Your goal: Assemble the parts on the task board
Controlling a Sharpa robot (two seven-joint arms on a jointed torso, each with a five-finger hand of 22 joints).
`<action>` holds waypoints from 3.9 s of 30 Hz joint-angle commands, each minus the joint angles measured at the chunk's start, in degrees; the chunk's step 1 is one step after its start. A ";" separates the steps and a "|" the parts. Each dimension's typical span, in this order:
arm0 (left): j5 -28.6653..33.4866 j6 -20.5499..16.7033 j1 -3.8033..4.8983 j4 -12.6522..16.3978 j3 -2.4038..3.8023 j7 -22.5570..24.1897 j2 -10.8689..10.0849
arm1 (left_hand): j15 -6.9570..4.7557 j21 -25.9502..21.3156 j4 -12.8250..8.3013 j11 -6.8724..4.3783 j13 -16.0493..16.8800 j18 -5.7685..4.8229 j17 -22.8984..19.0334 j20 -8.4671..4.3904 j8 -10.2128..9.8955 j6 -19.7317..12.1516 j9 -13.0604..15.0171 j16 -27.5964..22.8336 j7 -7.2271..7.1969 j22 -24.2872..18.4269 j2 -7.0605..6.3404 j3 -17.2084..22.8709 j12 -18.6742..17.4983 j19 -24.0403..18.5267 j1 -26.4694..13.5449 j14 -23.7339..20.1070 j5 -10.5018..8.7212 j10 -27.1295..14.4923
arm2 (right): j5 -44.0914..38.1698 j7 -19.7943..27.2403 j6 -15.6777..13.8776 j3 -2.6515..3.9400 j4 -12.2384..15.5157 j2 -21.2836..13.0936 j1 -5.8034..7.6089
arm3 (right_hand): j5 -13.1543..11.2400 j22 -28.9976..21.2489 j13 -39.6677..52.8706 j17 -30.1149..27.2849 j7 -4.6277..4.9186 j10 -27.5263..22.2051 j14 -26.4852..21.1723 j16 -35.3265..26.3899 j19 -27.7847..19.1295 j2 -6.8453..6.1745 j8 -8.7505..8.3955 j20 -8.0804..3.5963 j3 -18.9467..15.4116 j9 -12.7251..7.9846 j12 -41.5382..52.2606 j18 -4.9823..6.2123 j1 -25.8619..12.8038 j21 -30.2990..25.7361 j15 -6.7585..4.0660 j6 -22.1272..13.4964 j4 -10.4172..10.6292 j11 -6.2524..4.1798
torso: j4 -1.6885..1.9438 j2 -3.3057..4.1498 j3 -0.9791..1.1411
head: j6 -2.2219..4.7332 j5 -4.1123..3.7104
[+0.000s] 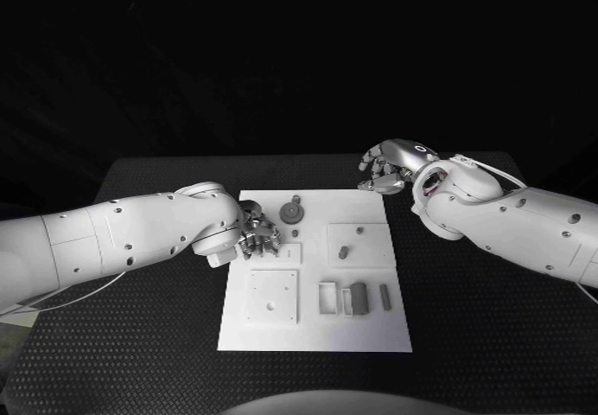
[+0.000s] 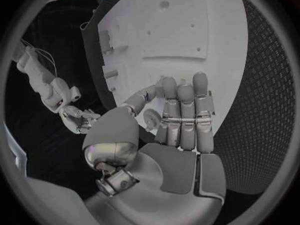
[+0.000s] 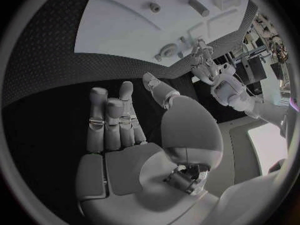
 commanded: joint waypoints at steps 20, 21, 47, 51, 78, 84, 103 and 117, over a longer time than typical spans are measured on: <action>-0.77 -2.32 -0.36 0.46 0.03 -0.45 0.17 | -0.48 0.28 -0.13 -1.40 -0.08 1.02 -0.80 -0.25 0.12 6.66 0.77 0.90 -5.35 0.38 0.51 0.53 0.71 -0.10 0.12 -0.47 -0.61 -1.42 | 0.34 0.48 0.97 0.03 0.07 0.17 0.01 | 0.19 0.85 0.01 0.12 0.26 -0.37 -0.16 -0.28 0.04 0.56 -0.23 -0.20 -0.09 -0.02 0.40 2.53 0.37 -0.31 -0.19 0.01 0.56 0.00 | 0.05 0.04 -0.01 | -0.21 -0.25; -0.77 -2.24 -0.37 0.48 0.03 -0.46 0.19 | -0.48 0.28 -0.13 -1.40 -0.08 1.01 -0.80 -0.25 0.12 6.66 0.77 0.91 -5.35 0.38 0.50 0.53 0.71 -0.10 0.12 -0.47 -0.62 -1.42 | 0.34 0.48 0.98 0.03 0.06 0.17 0.01 | 0.19 0.85 0.01 0.12 0.26 -0.37 -0.16 -0.28 0.04 0.56 -0.23 -0.20 -0.09 -0.02 0.40 2.53 0.37 -0.31 -0.19 0.01 0.56 0.00 | 0.03 0.04 -0.02 | -0.20 -0.23; -0.82 -1.47 -0.75 0.32 0.03 -0.53 0.74 | -0.51 0.12 -0.05 -1.39 -0.31 0.98 -1.72 -0.29 -0.36 6.12 0.77 1.64 -5.10 0.62 0.19 0.80 1.19 -0.03 0.34 -0.73 -1.50 -1.67 | 0.41 0.47 1.27 0.03 0.04 0.17 0.00 | 0.19 0.89 -0.02 0.14 0.26 -0.38 -0.15 -0.30 0.04 0.67 -0.26 -0.20 -0.20 -0.03 0.46 2.53 0.34 -0.31 -0.19 -0.01 0.63 0.00 | 0.02 0.03 0.01 | -0.50 -0.38; -0.89 -1.46 -0.86 0.25 0.03 -0.55 0.85 | -0.51 0.10 -0.03 -1.38 -0.34 0.96 -1.87 -0.29 -0.47 6.05 0.73 1.77 -5.04 0.65 0.03 0.78 1.28 -0.01 0.38 -0.79 -1.70 -1.71 | 0.42 0.42 1.31 0.03 0.10 0.18 0.00 | 0.20 0.89 -0.03 0.15 0.26 -0.38 -0.15 -0.31 0.04 0.73 -0.27 -0.21 -0.19 -0.03 0.47 2.53 0.39 -0.31 -0.19 -0.02 0.62 0.00 | 0.03 0.04 -0.02 | -0.52 -0.43; -6.61 -1.52 -1.14 0.73 0.03 -0.47 0.96 | -0.58 -0.08 0.15 -1.41 -0.58 0.96 -2.77 -0.35 -1.04 5.91 0.47 2.57 -4.86 0.81 -0.56 0.74 1.84 0.30 1.16 -0.92 -2.73 -1.80 | 0.51 0.46 1.73 0.03 0.42 0.10 -0.02 | 0.18 0.93 -0.08 0.17 0.28 -0.42 -0.16 -0.35 0.02 1.08 -0.32 -0.21 -0.33 -0.05 0.53 2.53 0.43 -0.34 -0.18 -0.07 0.63 0.01 | 0.05 0.05 -0.04 | -0.79 -0.49; -6.59 -1.44 -1.19 0.80 0.03 -0.48 1.08 | -0.58 -0.10 0.19 -1.41 -0.61 0.94 -2.86 -0.34 -1.08 5.92 0.44 2.63 -4.85 0.82 -0.62 0.71 1.87 0.32 1.15 -0.94 -2.80 -1.82 | 0.51 0.48 1.76 0.03 0.50 0.12 -0.02 | 0.19 0.93 -0.09 0.18 0.28 -0.43 -0.16 -0.36 0.01 1.09 -0.33 -0.21 -0.36 -0.05 0.54 2.53 0.41 -0.35 -0.17 -0.08 0.64 0.01 | 0.03 0.03 -0.03 | -0.83 -0.50; -6.53 -1.20 -1.45 0.85 0.03 0.08 1.52 | -0.47 -0.76 1.11 -1.22 -1.13 0.79 -4.13 -0.27 -1.88 5.72 0.09 3.35 -4.60 0.75 -3.02 0.19 2.23 0.29 0.38 -1.58 -3.62 -2.34 | 0.16 0.58 1.95 0.03 0.44 -0.07 -0.02 | 0.19 0.93 -0.13 0.18 0.29 -0.47 -0.18 -0.40 -0.02 1.09 -0.36 -0.19 -0.43 -0.06 0.55 2.53 0.37 -0.38 -0.16 -0.10 0.67 0.03 | 0.02 0.06 0.01 | -1.12 -0.75; -6.53 -1.00 -1.53 0.99 0.03 0.14 1.43 | -0.54 -1.13 2.97 -1.27 -1.54 0.80 -5.11 -0.33 -2.16 5.95 0.05 4.14 -4.63 0.82 -5.01 -0.11 2.67 0.52 -0.55 -1.82 -4.49 -2.47 | 0.18 0.62 1.82 0.03 0.44 -0.04 -0.02 | 0.19 0.92 -0.17 0.18 0.32 -0.57 -0.24 -0.46 -0.09 1.11 -0.41 -0.17 -0.47 -0.08 0.53 2.53 0.32 -0.45 -0.14 -0.17 0.73 0.05 | 0.06 0.03 -0.04 | -1.26 -0.81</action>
